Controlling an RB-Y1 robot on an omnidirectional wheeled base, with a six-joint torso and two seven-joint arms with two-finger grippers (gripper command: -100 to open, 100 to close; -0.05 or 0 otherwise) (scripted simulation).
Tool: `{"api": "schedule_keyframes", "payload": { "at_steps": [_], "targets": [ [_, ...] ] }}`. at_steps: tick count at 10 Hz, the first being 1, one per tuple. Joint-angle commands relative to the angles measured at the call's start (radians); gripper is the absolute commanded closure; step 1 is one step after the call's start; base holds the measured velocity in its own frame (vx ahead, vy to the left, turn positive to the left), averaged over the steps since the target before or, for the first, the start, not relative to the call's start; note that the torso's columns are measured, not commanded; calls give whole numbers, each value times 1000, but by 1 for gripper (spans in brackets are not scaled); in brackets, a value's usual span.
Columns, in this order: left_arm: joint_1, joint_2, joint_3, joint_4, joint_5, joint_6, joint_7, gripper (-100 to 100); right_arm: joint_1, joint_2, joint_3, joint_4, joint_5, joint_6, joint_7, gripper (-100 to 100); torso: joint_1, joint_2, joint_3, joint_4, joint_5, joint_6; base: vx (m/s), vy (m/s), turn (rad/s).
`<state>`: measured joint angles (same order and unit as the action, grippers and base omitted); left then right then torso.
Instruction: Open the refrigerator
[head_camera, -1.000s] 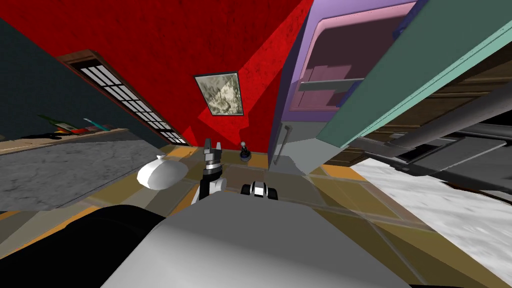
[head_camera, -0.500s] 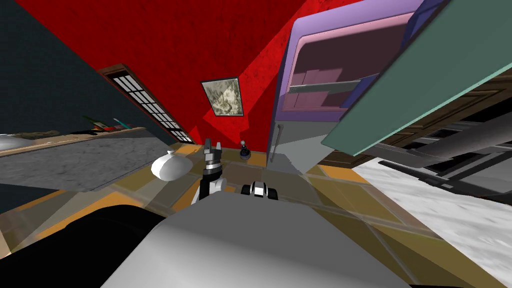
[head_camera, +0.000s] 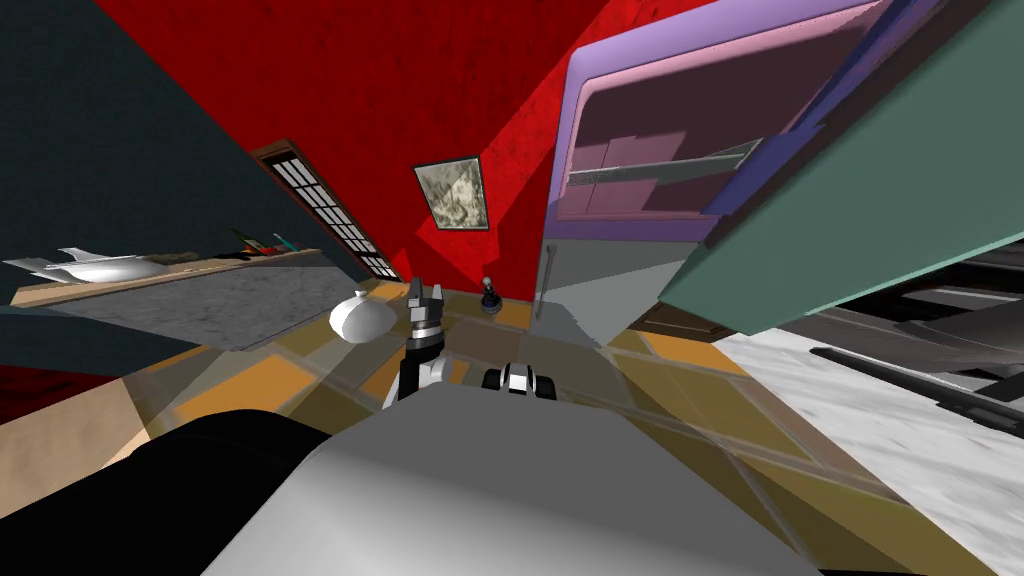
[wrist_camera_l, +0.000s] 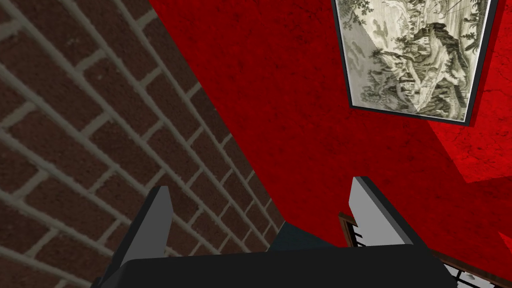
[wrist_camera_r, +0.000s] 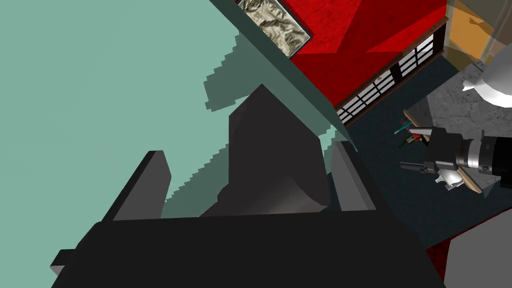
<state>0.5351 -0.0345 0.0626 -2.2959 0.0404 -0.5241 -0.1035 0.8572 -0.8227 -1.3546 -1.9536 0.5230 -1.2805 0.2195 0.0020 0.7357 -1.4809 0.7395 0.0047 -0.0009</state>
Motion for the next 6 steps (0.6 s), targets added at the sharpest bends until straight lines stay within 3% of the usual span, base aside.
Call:
{"api": "schedule_keyframes", "payload": {
  "at_steps": [1,6],
  "targets": [
    [0,0,0,0,0,0,0,0,-3,-2,7,-8,-14,-26,4,100,6,-5,-3,-2,2,-2,-83,-118,1],
    [0,0,0,0,0,0,0,0,-16,-12,22,-32,-61,-72,10,100,-5,-5,-4,-2,-2,-2,-76,-241,32]
  ]
}}
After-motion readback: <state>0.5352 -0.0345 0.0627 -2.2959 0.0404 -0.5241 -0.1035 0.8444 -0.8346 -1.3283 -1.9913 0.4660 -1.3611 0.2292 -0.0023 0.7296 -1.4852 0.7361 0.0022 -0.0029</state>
